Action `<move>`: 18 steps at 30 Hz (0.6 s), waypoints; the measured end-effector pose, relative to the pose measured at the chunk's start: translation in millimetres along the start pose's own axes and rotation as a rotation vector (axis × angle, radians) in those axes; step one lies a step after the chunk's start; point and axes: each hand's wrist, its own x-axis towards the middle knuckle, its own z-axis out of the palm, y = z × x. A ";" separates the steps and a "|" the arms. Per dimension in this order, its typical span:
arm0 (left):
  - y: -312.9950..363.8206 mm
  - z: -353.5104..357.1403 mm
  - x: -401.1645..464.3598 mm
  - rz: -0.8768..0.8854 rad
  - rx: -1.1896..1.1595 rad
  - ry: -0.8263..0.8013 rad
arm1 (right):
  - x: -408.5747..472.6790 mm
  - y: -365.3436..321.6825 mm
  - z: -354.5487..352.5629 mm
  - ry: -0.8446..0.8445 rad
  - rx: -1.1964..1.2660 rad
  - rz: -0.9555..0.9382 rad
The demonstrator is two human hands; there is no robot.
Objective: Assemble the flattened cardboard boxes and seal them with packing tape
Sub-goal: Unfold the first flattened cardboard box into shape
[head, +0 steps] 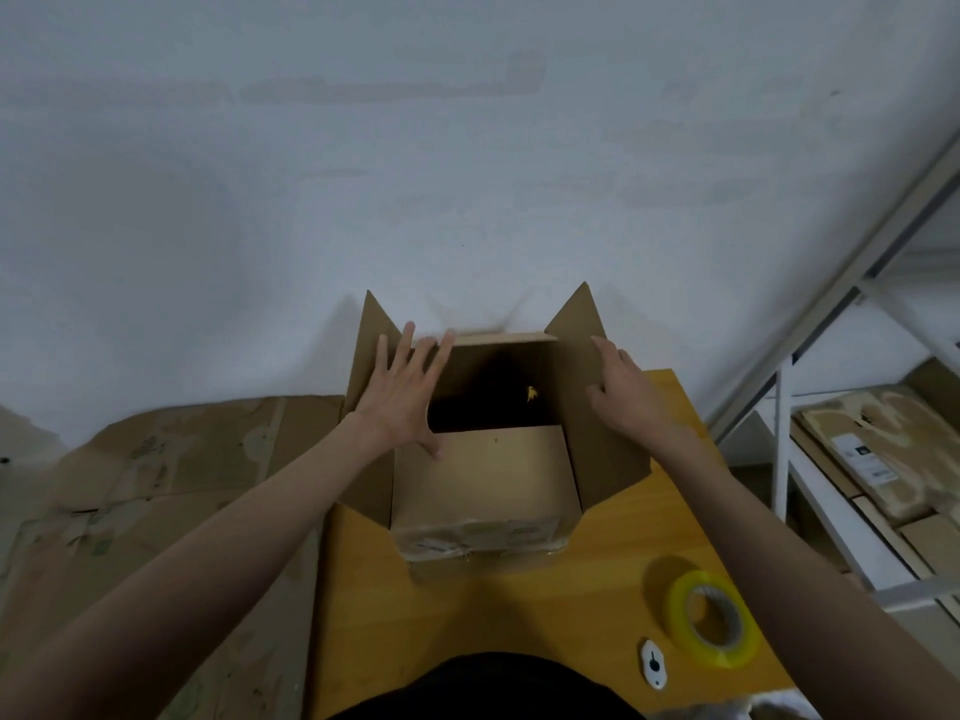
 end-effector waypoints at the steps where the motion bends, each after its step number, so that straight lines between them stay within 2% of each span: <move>1: 1.8 3.8 -3.0 -0.002 -0.015 -0.035 | -0.2 0.4 -0.5 0.002 0.004 -0.001; 5: 1.3 10.0 -5.6 -0.014 -0.034 -0.192 | -0.5 0.3 -1.5 0.000 0.021 0.002; 11: 2.2 11.0 1.8 0.037 0.136 -0.421 | -1.9 -2.9 -1.3 -0.009 0.028 0.019; 14: 3.4 9.5 4.0 0.034 0.152 -0.448 | -4.3 -5.5 -3.1 0.014 0.094 -0.004; 18: 2.3 6.9 3.2 0.038 0.161 -0.404 | -8.0 -33.4 -6.5 -0.014 0.425 -0.047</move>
